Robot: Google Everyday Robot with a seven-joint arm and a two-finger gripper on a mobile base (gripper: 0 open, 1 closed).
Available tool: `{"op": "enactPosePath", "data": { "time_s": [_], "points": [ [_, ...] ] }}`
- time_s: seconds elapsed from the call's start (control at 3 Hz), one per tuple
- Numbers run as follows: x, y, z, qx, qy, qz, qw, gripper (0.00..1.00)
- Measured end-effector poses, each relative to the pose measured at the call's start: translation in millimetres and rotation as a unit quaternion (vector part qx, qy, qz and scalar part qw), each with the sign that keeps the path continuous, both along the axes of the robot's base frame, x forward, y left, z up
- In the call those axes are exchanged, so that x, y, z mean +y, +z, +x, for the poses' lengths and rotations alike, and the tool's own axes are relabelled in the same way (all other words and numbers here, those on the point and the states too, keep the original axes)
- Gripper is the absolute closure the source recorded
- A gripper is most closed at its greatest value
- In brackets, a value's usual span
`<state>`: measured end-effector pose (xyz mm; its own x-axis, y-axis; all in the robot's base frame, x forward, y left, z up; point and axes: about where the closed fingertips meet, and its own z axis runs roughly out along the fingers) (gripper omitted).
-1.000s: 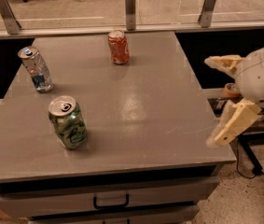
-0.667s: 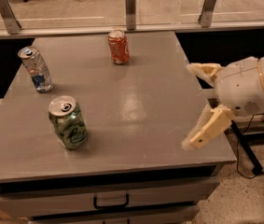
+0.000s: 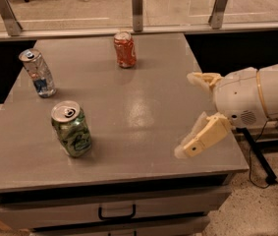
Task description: Move green can near coke can
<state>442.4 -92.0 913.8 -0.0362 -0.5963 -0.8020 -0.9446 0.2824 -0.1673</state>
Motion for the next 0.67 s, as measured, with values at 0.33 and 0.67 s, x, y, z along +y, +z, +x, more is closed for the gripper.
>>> {"op": "enactPosePath", "data": {
  "time_s": [0.33,0.67],
  "points": [
    [19.9,-6.4,2.5,-0.006,0.018,0.023,0.9996,0.00],
    [53.0,-12.9,11.0,-0.014,0.034,0.068,0.9970,0.00]
  ]
}}
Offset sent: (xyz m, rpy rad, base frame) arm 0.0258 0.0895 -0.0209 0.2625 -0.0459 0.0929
